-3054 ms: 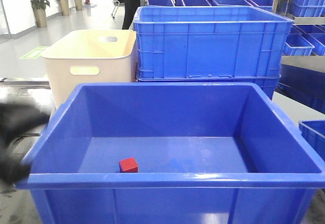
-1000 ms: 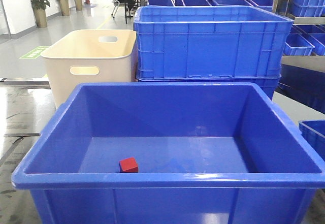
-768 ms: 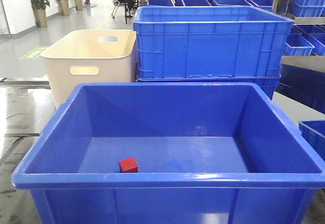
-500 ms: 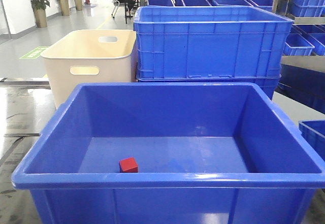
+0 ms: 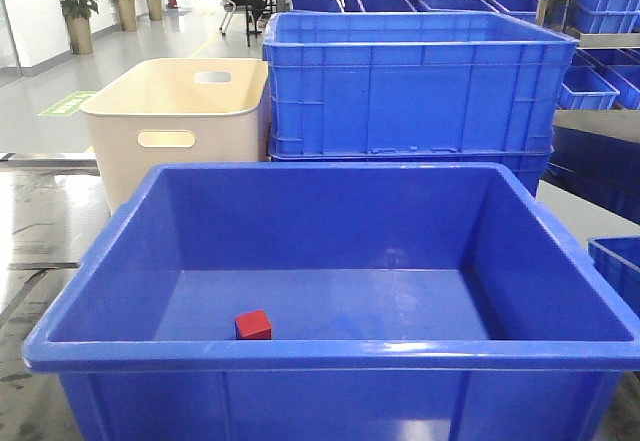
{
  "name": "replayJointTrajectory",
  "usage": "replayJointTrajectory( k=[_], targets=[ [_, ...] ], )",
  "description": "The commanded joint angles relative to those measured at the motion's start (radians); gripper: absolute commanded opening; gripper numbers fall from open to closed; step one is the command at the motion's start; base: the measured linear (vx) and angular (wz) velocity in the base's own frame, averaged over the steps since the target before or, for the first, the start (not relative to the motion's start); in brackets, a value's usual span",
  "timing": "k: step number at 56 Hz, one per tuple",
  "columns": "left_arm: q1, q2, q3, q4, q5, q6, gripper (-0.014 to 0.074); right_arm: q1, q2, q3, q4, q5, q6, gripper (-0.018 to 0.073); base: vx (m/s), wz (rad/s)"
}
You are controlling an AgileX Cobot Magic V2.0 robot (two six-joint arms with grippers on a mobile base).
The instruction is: Pick red and yellow blocks into blue bin
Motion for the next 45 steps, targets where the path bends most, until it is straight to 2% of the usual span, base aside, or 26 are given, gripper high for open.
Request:
replayJointTrajectory(
  k=[1,45],
  targets=[
    [0.000,-0.015,-0.016,-0.003,-0.078,-0.007,-0.0006,-0.003,0.010,-0.028,-0.016,-0.080,-0.004,-0.0011,0.00,0.00],
    [0.000,-0.015,-0.016,-0.003,-0.078,-0.007,-0.0006,-0.003,0.010,-0.028,-0.016,-0.080,-0.004,-0.0011,0.00,0.00]
  ],
)
